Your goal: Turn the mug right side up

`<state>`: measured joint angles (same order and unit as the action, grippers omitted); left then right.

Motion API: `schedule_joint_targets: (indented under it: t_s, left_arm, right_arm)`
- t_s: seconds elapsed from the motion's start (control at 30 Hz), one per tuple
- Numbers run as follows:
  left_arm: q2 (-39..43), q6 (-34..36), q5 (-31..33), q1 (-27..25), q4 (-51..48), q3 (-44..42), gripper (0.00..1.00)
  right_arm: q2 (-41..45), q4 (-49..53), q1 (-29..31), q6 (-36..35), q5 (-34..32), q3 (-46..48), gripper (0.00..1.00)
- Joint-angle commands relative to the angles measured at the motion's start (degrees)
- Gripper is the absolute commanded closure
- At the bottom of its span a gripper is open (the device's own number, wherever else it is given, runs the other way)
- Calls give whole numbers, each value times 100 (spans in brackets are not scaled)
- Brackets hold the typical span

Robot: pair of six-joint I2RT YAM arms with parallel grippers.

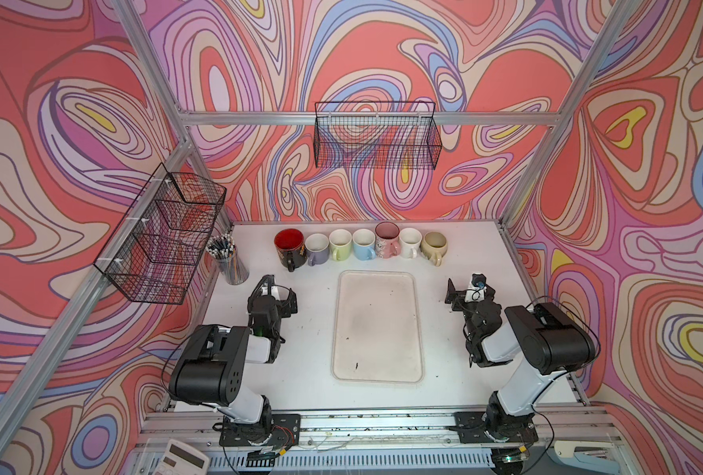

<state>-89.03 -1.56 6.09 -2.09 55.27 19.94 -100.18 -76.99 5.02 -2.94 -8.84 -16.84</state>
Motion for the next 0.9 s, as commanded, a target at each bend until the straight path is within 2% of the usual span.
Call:
schedule_joint_targets:
  t_s: [0.0,0.07,0.87]
  left_arm:
    - [117,0,-527,218,-844,305,0]
    - [30,14,-530,219,-543,240,0]
    - [81,23,-565,218,-472,152,0]
  right_arm:
    - [150,1563,-125,132,126,-679,2]
    - [167,2413,-441,419,555,-1071,2]
    - [174,2288,-535,436,657,-1027,2]
